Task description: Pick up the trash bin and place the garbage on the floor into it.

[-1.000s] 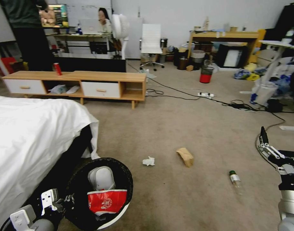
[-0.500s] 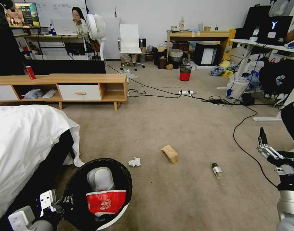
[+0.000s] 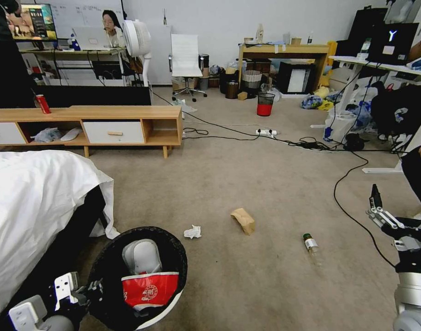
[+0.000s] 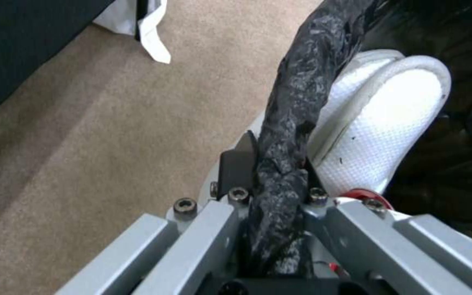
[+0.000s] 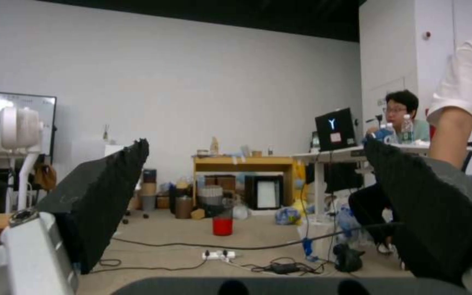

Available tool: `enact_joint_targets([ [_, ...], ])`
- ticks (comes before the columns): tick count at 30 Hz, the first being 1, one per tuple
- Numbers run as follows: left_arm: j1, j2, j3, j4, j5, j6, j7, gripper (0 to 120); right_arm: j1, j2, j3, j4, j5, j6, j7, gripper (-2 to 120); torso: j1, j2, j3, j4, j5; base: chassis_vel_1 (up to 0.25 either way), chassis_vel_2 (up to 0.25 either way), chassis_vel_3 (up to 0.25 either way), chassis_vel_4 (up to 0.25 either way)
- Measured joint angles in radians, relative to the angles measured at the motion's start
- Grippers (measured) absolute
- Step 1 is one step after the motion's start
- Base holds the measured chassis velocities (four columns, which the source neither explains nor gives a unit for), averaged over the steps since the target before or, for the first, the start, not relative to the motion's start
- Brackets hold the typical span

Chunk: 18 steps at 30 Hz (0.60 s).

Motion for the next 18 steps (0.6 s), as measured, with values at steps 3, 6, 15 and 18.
enact_joint_targets([
  [3, -0.001, -0.001, 0.001, 0.002, 0.000, 0.000, 0.000, 2, -0.001, 0.000, 0.001, -0.001, 0.000, 0.000, 0.002, 100, 0.000, 0.000, 0.000, 0.0000, 0.0000, 0.000, 0.000, 0.000, 0.000],
  [6, -0.001, -0.001, 0.002, 0.003, 0.000, 0.000, 0.000, 2, -0.005, 0.001, 0.003, -0.002, 0.000, 0.000, 0.002, 100, 0.000, 0.000, 0.000, 0.0000, 0.0000, 0.000, 0.000, 0.000, 0.000],
  [15, -0.001, -0.001, 0.004, 0.005, 0.001, 0.000, 0.000, 2, -0.011, 0.005, 0.007, -0.002, -0.003, 0.002, 0.002, 100, 0.000, 0.000, 0.000, 0.0000, 0.0000, 0.000, 0.000, 0.000, 0.000],
  [18, 0.000, -0.001, 0.004, 0.005, 0.001, 0.000, 0.001, 2, -0.013, 0.006, 0.007, -0.002, -0.005, 0.004, 0.002, 100, 0.000, 0.000, 0.000, -0.0001, 0.0000, -0.035, 0.036, 0.032, -0.028],
])
